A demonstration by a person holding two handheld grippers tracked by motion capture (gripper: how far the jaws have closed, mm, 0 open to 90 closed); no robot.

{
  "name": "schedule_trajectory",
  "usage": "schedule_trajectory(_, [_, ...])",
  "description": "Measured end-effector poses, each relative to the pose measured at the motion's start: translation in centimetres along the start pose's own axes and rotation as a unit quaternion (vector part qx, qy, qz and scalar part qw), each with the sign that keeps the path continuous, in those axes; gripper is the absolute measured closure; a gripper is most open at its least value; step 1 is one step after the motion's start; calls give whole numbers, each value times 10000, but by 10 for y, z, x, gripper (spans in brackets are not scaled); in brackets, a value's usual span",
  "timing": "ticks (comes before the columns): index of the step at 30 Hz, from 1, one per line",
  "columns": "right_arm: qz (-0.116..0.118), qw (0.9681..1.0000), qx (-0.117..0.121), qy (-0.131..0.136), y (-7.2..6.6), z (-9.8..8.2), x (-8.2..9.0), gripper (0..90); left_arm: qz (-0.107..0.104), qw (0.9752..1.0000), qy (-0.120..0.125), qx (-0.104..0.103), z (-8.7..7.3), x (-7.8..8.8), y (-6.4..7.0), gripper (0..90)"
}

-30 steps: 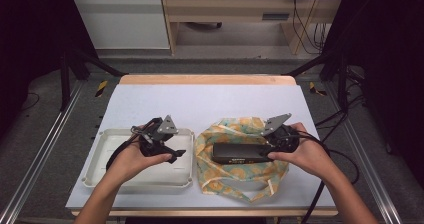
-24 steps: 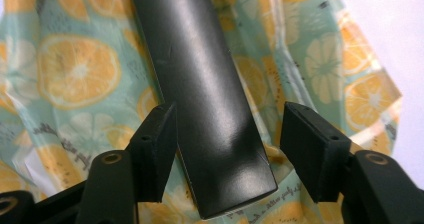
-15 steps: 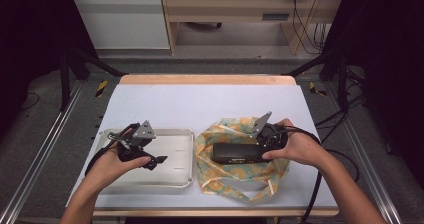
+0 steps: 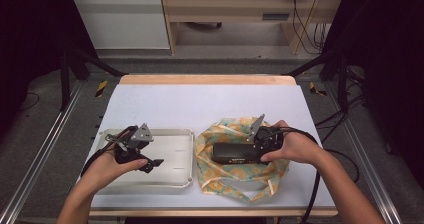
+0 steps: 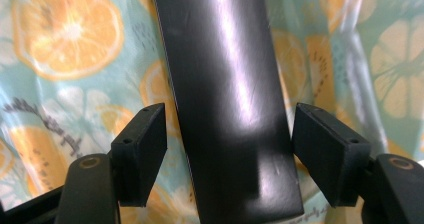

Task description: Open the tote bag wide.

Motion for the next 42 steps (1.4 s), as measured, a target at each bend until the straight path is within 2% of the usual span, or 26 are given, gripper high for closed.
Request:
schedule_trajectory(8, [28,9999,-1,-136,4,-6,-8,332,-46,9999,-90,-85,0,-1,3,148])
schedule_trajectory(19, [92,9992,206,-330,4,-7,-20,359,-117,9998,-141,-113,-2,-2,4,147])
schedule_trajectory(21, [110,9991,164,-362,4,-6,-21,359,-124,9997,-142,-131,-2,-1,4,147])
schedule_trajectory(24, [111,9989,266,-376,5,-7,-22,364,-125,9997,-164,-134,-3,-2,4,147])
schedule_trajectory(30, [207,9988,257,-365,4,-8,-21,398,-157,9995,-213,-146,-3,-4,5,146])
schedule_trajectory(33, [209,9982,388,-396,4,-9,-20,403,-150,9996,-209,-151,-3,-3,5,146])
schedule_trajectory(38, [219,9982,391,-400,4,-9,-20,398,-172,9995,-228,-154,-3,-4,6,146])
schedule_trajectory(42, [232,9975,431,-504,3,-9,-20,403,-207,9993,-249,-171,-3,-5,7,143])
Point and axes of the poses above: each handheld gripper's, and its own axes: x roughly backward along the jaws, z roughly out of its top, y roughly to its right, the point moved 5 cm from there along -x, roughly forward along the jaws, and after that the axes turned 3 degrees about -z, right-handed, at the moved point
